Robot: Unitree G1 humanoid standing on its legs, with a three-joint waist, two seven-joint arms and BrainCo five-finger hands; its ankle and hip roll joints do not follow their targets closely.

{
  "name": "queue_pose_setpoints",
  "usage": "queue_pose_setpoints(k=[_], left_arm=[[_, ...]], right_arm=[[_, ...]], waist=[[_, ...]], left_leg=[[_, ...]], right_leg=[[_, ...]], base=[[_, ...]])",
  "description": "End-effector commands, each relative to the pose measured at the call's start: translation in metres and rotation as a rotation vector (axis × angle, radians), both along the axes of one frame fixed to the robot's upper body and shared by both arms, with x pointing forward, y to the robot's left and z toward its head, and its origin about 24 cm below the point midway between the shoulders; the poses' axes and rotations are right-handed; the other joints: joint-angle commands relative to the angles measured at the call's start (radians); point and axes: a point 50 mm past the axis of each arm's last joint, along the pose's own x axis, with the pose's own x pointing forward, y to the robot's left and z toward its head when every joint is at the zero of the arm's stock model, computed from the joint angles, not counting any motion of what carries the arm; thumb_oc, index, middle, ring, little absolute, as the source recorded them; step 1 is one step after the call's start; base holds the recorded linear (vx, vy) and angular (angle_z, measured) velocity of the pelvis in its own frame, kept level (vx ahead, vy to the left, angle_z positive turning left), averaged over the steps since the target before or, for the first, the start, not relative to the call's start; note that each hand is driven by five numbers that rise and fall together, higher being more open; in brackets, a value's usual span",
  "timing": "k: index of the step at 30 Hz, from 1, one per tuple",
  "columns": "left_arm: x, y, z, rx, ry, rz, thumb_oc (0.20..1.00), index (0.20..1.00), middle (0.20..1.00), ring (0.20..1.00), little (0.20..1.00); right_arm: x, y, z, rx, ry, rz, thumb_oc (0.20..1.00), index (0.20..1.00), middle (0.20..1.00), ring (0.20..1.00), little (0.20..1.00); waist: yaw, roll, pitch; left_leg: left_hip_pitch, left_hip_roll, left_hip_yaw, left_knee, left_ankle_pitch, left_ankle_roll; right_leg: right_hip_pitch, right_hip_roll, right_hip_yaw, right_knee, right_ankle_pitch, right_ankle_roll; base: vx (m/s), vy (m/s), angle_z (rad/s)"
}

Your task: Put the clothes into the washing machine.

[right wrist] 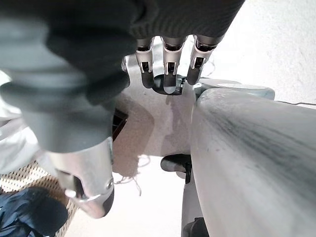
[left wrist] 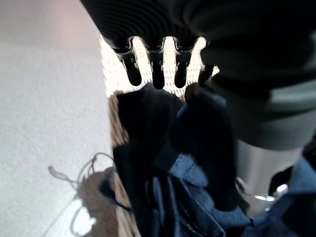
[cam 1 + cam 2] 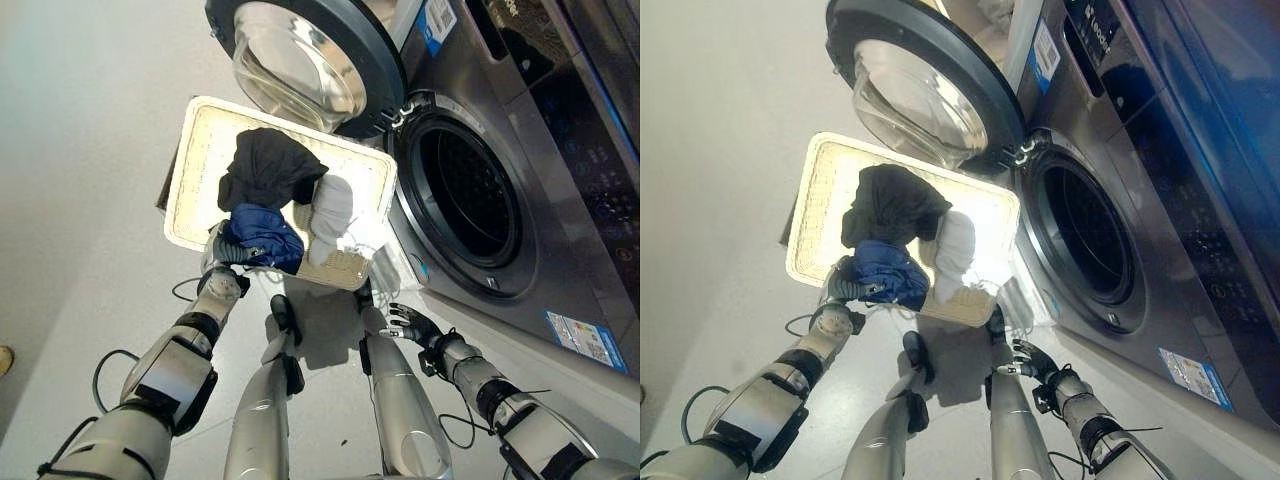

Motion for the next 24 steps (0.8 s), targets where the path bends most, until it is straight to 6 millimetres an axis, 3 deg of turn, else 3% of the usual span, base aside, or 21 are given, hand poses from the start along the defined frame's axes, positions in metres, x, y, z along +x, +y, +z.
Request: queue_pose_setpoints(k=[1, 13, 14, 15, 16, 17, 18, 24], left_arm=[[0.001, 0.024, 0.012, -0.009, 0.018, 0.059, 1.0, 1.0, 1.0, 1.0, 1.0], [0.006, 0.024, 0.011, -0.001, 0.252, 0.087, 1.0, 1.0, 1.0, 1.0, 1.0], [0.007, 0.024, 0.014, 0.046, 0.283, 0.086, 0.953, 0.953, 0.953, 0.953, 0.953], [0.007, 0.024, 0.015, 0.06, 0.288, 0.085, 0.849, 0.849, 0.849, 0.849, 0.849], [0.009, 0.024, 0.018, 0.102, 0.296, 0.08, 0.536, 0.536, 0.536, 0.536, 0.536], [0.013, 0.022, 0.025, 0.123, 0.274, 0.059, 0.313, 0.313, 0.313, 0.313, 0.313], [0.014, 0.021, 0.027, 0.111, 0.259, 0.052, 0.2, 0.2, 0.2, 0.2, 0.2], [0.028, 0.003, 0.052, -0.036, 0.048, 0.009, 0.2, 0.2, 0.2, 0.2, 0.2]], right_arm=[[0.004, 0.01, 0.008, 0.036, -0.072, 0.03, 1.0, 1.0, 1.0, 1.0, 1.0], [0.008, 0.024, 0.019, 0.104, -0.139, 0.046, 1.0, 1.0, 1.0, 1.0, 1.0], [0.009, 0.025, 0.022, 0.118, -0.149, 0.047, 1.0, 1.0, 1.0, 1.0, 1.0], [0.009, 0.026, 0.023, 0.122, -0.153, 0.046, 1.0, 1.0, 1.0, 1.0, 1.0], [0.01, 0.026, 0.024, 0.131, -0.159, 0.048, 1.0, 1.0, 1.0, 1.0, 1.0], [0.011, 0.027, 0.027, 0.147, -0.171, 0.049, 1.0, 1.0, 1.0, 1.0, 1.0], [0.011, 0.028, 0.028, 0.155, -0.174, 0.048, 1.0, 1.0, 1.0, 1.0, 1.0], [0.011, 0.034, 0.035, 0.222, -0.226, 0.058, 1.0, 1.0, 1.0, 1.0, 1.0]], waist=[[-0.012, -0.048, -0.016], [-0.06, -0.092, -0.016], [-0.066, -0.098, -0.016], [-0.067, -0.099, -0.016], [-0.071, -0.103, -0.016], [-0.077, -0.109, -0.016], [-0.079, -0.11, -0.016], [-0.088, -0.111, -0.016]], left_leg=[[-0.096, -0.08, -0.01, 0.256, -0.191, -0.003], [-0.194, -0.064, -0.005, 0.284, -0.189, -0.006], [-0.205, -0.062, -0.004, 0.288, -0.187, -0.007], [-0.208, -0.061, -0.004, 0.289, -0.187, -0.008], [-0.215, -0.06, -0.005, 0.291, -0.187, -0.008], [-0.226, -0.061, -0.008, 0.296, -0.188, -0.008], [-0.228, -0.061, -0.009, 0.296, -0.187, -0.007], [-0.229, -0.07, -0.011, 0.268, -0.175, -0.007]], right_leg=[[-0.065, 0.024, -0.029, 0.001, 0.012, 0.028], [-0.172, 0.037, -0.032, 0.017, 0.037, 0.028], [-0.185, 0.04, -0.034, 0.02, 0.04, 0.027], [-0.188, 0.04, -0.033, 0.021, 0.04, 0.026], [-0.195, 0.041, -0.032, 0.024, 0.041, 0.026], [-0.209, 0.045, -0.028, 0.03, 0.044, 0.025], [-0.212, 0.046, -0.027, 0.031, 0.045, 0.025], [-0.225, 0.061, -0.021, 0.024, 0.048, 0.022]], base=[[0.0, -0.052, -0.09], [0.0, -0.051, -0.04], [0.0, -0.043, 0.0], [0.0, -0.043, -0.03], [0.0, -0.027, -0.04], [0.0, -0.027, -0.04], [0.0, -0.034, -0.04], [0.0, -0.031, -0.01]])
